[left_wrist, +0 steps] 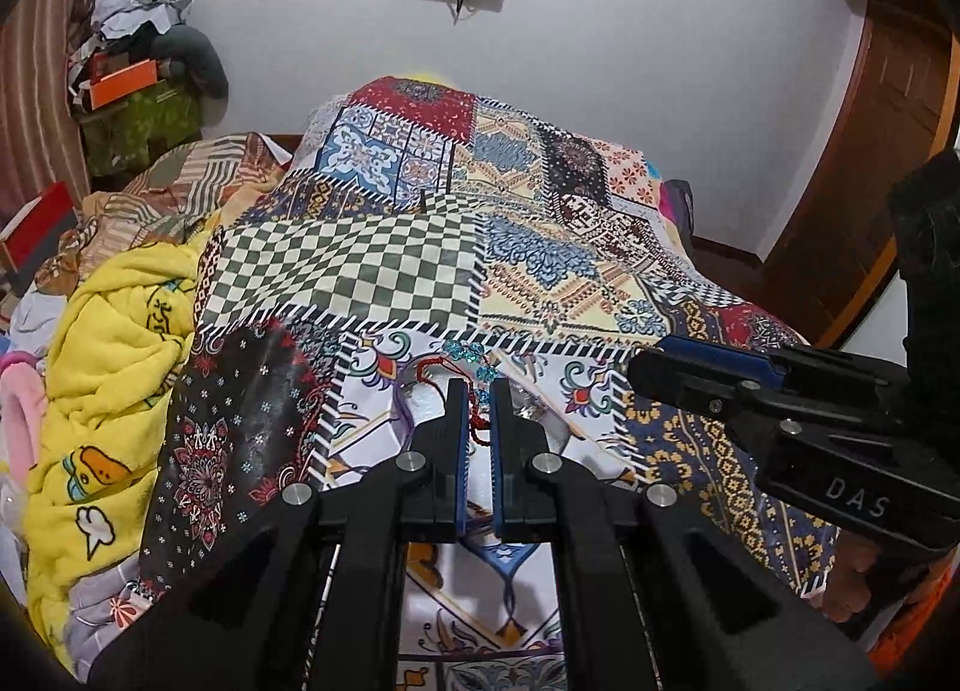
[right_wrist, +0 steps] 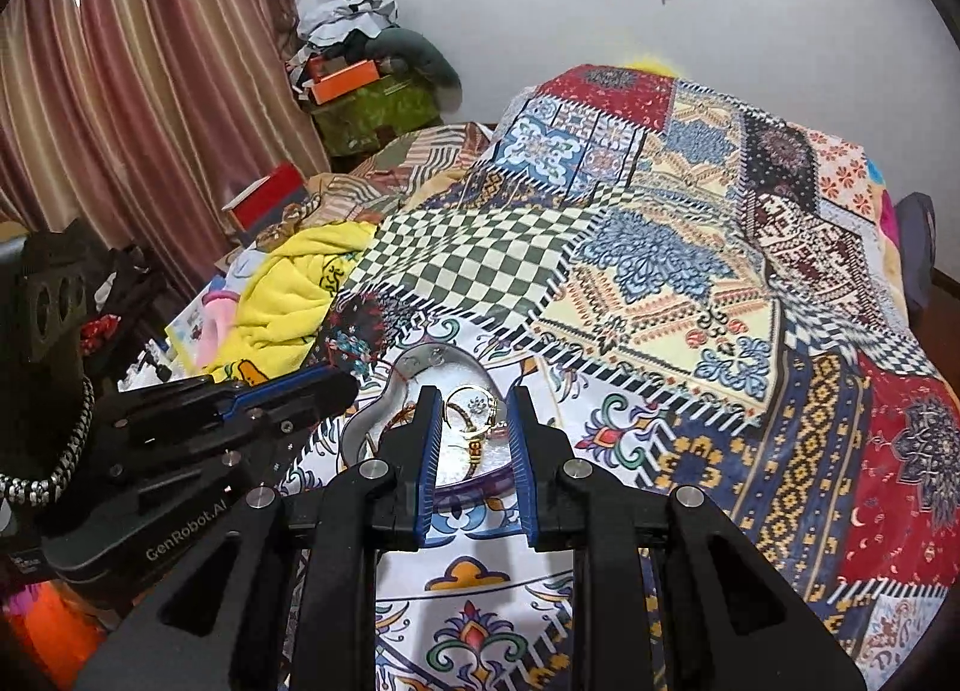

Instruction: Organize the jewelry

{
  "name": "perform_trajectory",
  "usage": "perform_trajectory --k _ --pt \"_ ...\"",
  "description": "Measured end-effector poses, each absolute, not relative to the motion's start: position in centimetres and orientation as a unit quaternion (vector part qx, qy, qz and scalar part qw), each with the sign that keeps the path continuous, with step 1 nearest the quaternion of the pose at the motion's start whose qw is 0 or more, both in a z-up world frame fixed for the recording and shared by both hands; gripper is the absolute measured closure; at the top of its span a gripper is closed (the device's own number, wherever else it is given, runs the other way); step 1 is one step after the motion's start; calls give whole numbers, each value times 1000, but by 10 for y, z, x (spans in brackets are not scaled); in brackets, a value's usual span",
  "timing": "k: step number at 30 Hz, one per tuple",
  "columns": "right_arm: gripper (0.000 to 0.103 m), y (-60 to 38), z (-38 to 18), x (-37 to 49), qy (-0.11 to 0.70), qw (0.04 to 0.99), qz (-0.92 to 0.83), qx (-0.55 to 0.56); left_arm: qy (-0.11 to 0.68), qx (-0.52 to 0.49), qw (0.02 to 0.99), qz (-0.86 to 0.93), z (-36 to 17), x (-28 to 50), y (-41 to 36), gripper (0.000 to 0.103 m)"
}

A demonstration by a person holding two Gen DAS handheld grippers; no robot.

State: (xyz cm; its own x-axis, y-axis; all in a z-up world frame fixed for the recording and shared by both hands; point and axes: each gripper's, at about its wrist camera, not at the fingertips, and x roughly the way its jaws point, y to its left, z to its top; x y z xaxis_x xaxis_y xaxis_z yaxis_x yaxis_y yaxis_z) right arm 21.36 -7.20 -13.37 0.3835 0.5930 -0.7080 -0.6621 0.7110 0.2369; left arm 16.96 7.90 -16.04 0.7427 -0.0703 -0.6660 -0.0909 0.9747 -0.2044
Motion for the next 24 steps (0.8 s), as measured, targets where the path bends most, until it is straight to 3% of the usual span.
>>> perform_trajectory --k 24 --pt "83 -56 -161 217 439 808 389 -50 407 -117 906 -24 -196 181 84 99"
